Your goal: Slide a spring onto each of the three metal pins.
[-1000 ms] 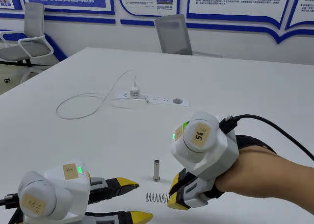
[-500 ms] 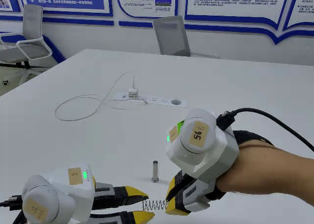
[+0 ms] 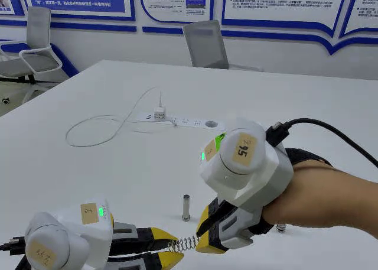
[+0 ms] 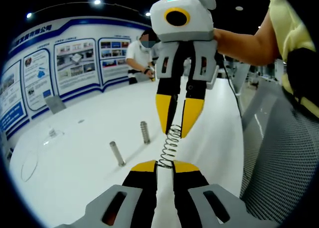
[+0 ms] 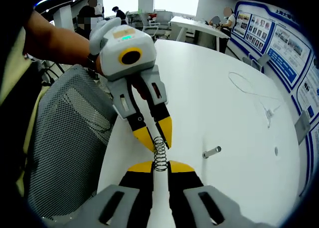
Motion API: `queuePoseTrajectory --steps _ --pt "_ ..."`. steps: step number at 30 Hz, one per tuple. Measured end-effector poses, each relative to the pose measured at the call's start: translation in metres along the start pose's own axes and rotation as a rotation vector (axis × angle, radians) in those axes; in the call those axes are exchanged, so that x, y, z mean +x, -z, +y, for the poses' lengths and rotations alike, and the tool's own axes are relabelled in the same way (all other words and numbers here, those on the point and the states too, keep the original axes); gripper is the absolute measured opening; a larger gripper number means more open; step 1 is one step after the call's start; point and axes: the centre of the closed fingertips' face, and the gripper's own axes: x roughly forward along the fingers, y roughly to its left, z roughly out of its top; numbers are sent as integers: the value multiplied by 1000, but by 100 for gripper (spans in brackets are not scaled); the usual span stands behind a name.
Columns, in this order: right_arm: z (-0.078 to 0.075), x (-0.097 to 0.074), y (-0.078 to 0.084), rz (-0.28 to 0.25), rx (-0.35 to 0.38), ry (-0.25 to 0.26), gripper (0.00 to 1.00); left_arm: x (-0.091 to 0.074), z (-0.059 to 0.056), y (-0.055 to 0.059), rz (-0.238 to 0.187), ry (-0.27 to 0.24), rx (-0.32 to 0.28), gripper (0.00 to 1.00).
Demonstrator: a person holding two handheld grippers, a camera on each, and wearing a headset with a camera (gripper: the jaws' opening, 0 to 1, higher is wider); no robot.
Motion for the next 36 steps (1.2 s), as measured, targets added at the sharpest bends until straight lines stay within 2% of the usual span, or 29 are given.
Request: queuePoseTrajectory --steps 9,13,26,33,36 --pt "2 -8 -21 -73 -6 15 11 2 -2 -2 -3 5 2 12" --pt "3 -8 -27 -89 -12 19 11 2 -3 -4 -5 8 5 12" --pt "7 -5 -44 -116 -40 21 11 7 -7 -11 -16 22 18 11" --pt "5 -5 -44 -120 -42 28 11 7 -6 -13 -24 18 14 12" --pt "3 -5 -42 -113 -40 32 11 6 -4 -13 -25 17 -5 14"
